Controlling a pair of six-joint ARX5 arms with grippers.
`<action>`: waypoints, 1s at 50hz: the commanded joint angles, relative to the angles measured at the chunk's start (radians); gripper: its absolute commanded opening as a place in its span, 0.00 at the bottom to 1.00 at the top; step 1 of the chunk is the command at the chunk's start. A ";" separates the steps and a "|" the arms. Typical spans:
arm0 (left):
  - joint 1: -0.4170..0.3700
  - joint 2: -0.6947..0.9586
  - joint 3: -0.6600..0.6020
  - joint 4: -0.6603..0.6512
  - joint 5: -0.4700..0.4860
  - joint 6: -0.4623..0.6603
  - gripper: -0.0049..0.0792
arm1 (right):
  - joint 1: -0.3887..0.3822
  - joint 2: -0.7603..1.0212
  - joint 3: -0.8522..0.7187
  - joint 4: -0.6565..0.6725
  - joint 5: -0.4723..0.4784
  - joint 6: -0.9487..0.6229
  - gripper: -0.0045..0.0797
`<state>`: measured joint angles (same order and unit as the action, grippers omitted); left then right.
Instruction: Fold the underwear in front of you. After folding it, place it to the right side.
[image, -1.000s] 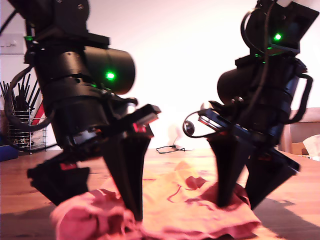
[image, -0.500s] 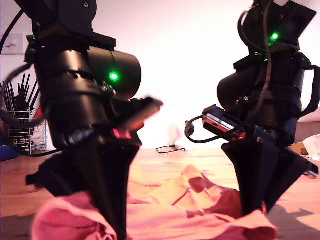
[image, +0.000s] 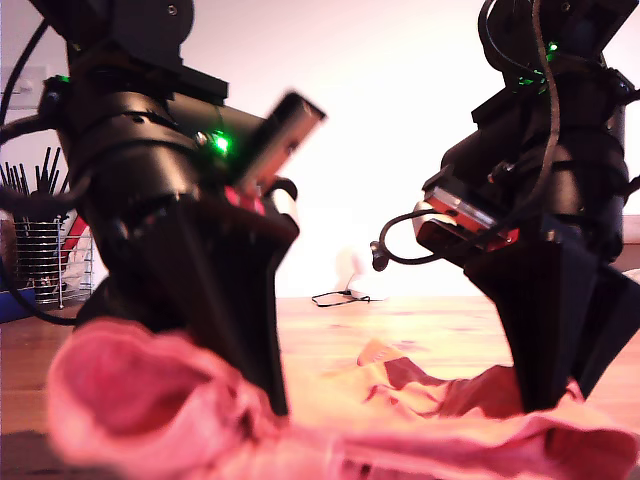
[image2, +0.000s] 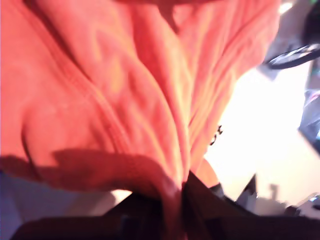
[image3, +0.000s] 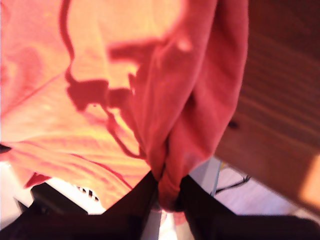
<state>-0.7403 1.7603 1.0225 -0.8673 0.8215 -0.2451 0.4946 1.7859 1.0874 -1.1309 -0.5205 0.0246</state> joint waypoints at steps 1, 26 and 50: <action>0.031 -0.027 -0.022 0.000 0.008 0.022 0.03 | 0.002 -0.011 0.040 -0.008 -0.005 -0.010 0.04; 0.220 -0.027 -0.022 0.134 0.143 0.035 0.03 | 0.002 -0.011 0.248 0.001 0.008 0.005 0.08; 0.224 -0.025 -0.022 0.250 0.093 -0.026 0.03 | -0.072 -0.013 0.250 0.014 0.149 -0.125 0.49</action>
<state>-0.5114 1.7489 1.0222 -0.6357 0.9146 -0.2584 0.4240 1.7855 1.3426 -1.1183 -0.3595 -0.0414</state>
